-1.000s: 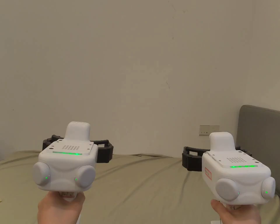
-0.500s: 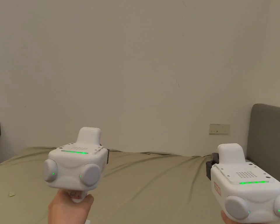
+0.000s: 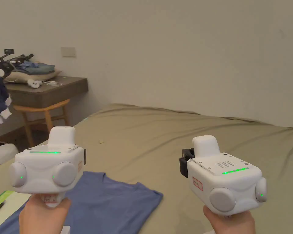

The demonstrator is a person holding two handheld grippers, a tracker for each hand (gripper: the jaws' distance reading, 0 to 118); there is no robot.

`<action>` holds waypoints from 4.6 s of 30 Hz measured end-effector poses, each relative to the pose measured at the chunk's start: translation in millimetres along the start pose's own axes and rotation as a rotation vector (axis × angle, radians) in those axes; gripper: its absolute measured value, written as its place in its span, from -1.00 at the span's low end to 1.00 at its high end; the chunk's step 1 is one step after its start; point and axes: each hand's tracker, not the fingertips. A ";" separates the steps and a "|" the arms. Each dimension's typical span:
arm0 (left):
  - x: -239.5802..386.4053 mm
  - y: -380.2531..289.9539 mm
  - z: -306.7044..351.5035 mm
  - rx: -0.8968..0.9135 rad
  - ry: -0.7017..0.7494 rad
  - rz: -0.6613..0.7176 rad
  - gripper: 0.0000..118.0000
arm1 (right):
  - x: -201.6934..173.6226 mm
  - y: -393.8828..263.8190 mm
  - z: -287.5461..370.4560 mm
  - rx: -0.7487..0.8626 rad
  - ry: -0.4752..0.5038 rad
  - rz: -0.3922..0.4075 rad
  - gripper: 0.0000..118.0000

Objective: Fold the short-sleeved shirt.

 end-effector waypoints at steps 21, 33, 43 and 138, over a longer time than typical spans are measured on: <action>138.2 -136.6 -222.2 -0.644 -0.319 -0.200 0.60 | 34.9 -64.6 -109.4 -0.292 -0.074 0.080 -0.96; 92.4 -131.4 -271.4 -0.697 -0.270 -0.268 -1.00 | 73.6 -133.2 -122.3 -0.383 -0.036 -0.062 -0.96; 114.2 -114.8 -221.7 -0.648 -0.543 0.288 -1.00 | 139.9 -149.0 9.7 -0.288 -0.142 -0.245 -0.96; 202.9 -86.1 -85.3 -0.594 -1.010 0.386 -0.95 | 336.4 -195.9 280.8 -0.371 -0.710 -0.506 -0.78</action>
